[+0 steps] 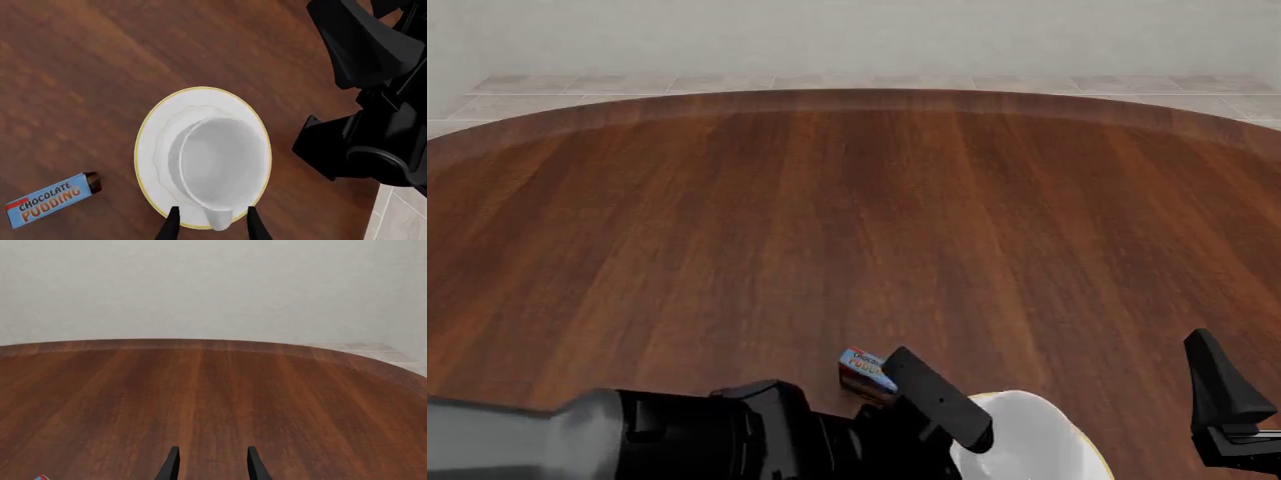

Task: Put the white mug on the plate.

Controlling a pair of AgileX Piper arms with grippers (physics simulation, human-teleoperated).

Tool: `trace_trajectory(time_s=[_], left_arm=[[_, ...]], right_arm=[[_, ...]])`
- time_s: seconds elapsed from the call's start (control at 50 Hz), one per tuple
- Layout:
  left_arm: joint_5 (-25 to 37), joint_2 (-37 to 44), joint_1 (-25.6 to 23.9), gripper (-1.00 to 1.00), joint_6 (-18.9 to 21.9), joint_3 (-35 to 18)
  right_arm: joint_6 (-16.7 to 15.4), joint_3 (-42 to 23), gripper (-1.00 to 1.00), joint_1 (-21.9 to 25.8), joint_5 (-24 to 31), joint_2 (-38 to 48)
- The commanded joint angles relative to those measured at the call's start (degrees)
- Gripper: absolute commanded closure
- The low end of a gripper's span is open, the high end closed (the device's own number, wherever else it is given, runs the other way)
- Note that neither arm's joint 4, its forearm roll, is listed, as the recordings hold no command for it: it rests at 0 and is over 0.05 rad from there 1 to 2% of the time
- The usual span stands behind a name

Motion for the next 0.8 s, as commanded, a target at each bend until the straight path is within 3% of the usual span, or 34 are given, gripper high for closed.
trace_trajectory(time_s=[0.02,0.42,0.8], left_arm=[[0.7,-0.8,-0.1,-1.0,0.5,-0.3],[3.4,-4.9,-0.5,-1.0,0.4,0.3],[7.1,-21.9,3.3,-1.0,1.1,7.5]], right_arm=[[0.0,0.0,-1.0,0.0,-0.1,0.1],[0.0,0.0,-1.0,0.0,-0.1,0.2],[0.0,0.0,-1.0,0.0,-0.1,0.2]])
